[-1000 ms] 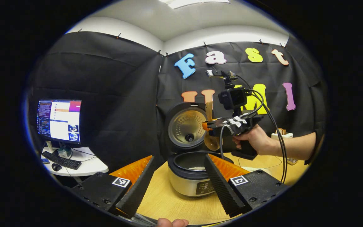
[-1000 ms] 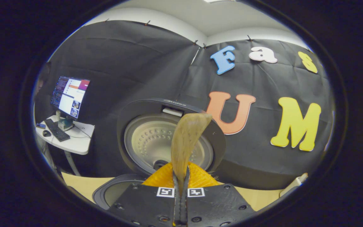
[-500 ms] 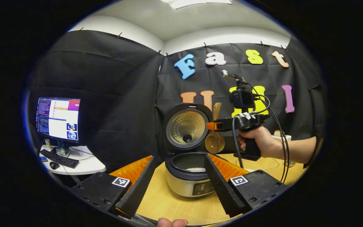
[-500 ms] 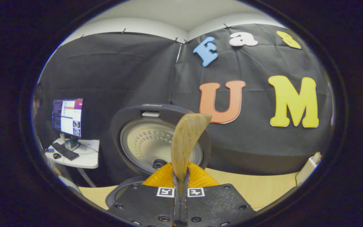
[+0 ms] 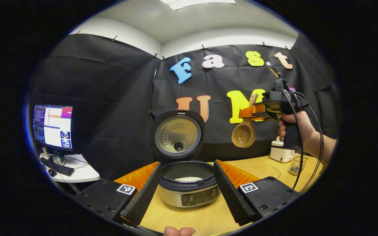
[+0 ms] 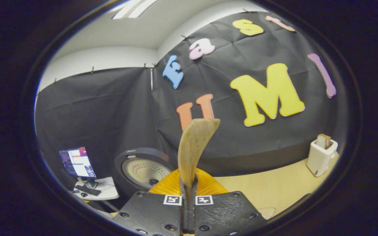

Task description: Close the left gripper, press the button to open the rice cooker; take a wooden spoon from the chopstick holder with the right hand, scoop a spoonful of rice and pour it into the rice cooker, then put the wooden spoon back into the chopstick holder.

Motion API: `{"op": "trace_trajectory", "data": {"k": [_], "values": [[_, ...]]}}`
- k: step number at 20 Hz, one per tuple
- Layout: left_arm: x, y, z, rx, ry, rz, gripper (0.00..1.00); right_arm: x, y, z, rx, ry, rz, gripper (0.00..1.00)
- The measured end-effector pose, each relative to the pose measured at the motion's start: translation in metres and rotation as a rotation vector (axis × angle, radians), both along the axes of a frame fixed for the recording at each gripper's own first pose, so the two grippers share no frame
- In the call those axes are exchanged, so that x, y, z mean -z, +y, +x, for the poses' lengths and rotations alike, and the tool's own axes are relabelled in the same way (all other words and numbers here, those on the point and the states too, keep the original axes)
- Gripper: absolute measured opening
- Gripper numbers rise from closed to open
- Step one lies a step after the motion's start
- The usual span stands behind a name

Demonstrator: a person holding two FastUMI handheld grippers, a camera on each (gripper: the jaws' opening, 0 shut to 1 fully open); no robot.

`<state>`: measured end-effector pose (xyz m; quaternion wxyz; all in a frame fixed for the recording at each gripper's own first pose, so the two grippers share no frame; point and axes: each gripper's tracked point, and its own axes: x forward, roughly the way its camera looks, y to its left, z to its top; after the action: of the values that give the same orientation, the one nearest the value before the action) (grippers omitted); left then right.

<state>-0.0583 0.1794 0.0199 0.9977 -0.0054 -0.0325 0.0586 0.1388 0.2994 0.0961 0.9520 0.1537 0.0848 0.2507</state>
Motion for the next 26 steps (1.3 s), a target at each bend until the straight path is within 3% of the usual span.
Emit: {"op": "trace_trajectory", "data": {"k": [5,6,7,12,15,17,23,24,26], "values": [[-0.007,-0.037,0.008,0.032,-0.013,0.061,0.99,-0.003,-0.148,0.000,0.213,-0.002,-0.002,0.00],[-0.008,-0.042,0.009,0.039,-0.021,0.071,0.95,-0.005,-0.177,-0.003,0.259,-0.006,0.003,0.00],[-0.008,-0.048,0.011,0.047,-0.027,0.069,0.99,-0.007,-0.204,-0.005,0.304,-0.011,0.009,0.00],[-0.009,-0.060,0.017,0.049,-0.032,0.029,0.99,0.011,-0.314,-0.010,0.489,-0.016,0.019,0.00],[-0.008,-0.057,0.017,0.034,-0.034,0.021,0.95,0.034,-0.347,-0.007,0.544,0.018,0.026,0.00],[-0.005,-0.054,0.019,0.040,-0.027,0.002,0.99,0.054,-0.362,0.001,0.585,0.018,-0.005,0.00],[-0.004,-0.030,0.013,-0.019,-0.017,-0.029,0.99,0.113,-0.361,0.028,0.576,0.047,-0.119,0.00],[-0.004,-0.027,0.012,-0.031,-0.014,-0.018,0.95,0.122,-0.361,0.031,0.579,0.052,-0.134,0.00],[-0.006,-0.025,0.010,-0.041,-0.018,0.002,0.99,0.139,-0.363,0.033,0.582,0.067,-0.145,0.00]]}}
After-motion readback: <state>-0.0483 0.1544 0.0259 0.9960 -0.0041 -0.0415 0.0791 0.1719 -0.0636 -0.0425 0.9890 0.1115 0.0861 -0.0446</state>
